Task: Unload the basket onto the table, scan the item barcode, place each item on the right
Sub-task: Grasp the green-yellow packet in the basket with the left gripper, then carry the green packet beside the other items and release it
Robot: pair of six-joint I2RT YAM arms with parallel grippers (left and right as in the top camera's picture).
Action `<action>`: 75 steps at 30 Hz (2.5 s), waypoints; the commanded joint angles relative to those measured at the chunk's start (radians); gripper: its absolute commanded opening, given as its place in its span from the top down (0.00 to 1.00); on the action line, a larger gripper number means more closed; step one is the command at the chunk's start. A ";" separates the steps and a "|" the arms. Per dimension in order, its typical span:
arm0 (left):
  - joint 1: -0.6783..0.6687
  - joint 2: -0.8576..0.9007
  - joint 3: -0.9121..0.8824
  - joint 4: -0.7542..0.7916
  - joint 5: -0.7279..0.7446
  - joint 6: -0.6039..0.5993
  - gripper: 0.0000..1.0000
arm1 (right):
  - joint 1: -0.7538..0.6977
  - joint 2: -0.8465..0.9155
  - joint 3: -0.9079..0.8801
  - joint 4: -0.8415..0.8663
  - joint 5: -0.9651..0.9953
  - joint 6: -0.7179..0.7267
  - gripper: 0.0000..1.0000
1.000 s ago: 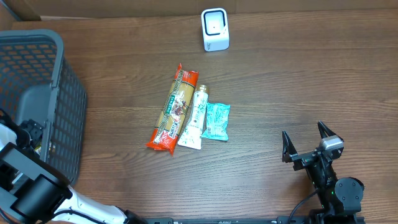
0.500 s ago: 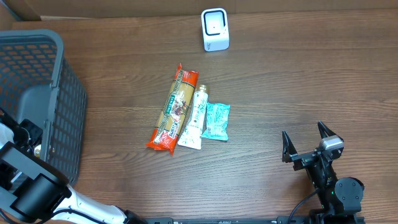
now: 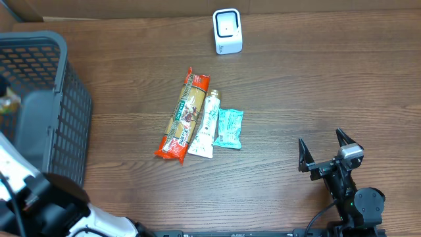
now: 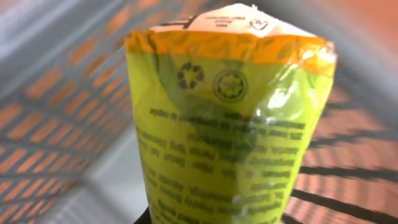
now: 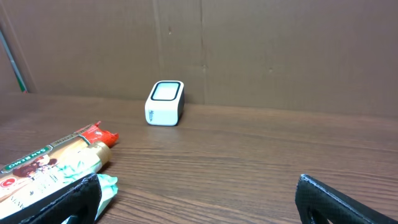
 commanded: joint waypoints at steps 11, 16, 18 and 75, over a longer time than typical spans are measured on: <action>-0.531 -0.216 0.095 -0.234 0.006 0.074 0.94 | 0.007 -0.009 -0.011 0.006 -0.005 0.003 0.00; -0.648 -0.146 0.009 -0.312 -0.072 0.074 0.93 | 0.007 -0.008 -0.011 0.006 -0.005 0.003 0.00; -0.671 -0.114 -0.056 -0.312 -0.066 0.071 0.93 | 0.007 -0.008 -0.011 0.006 -0.005 0.003 0.00; -0.901 0.072 -0.702 0.248 0.172 -0.203 0.00 | 0.007 -0.008 -0.011 0.006 -0.005 0.003 0.00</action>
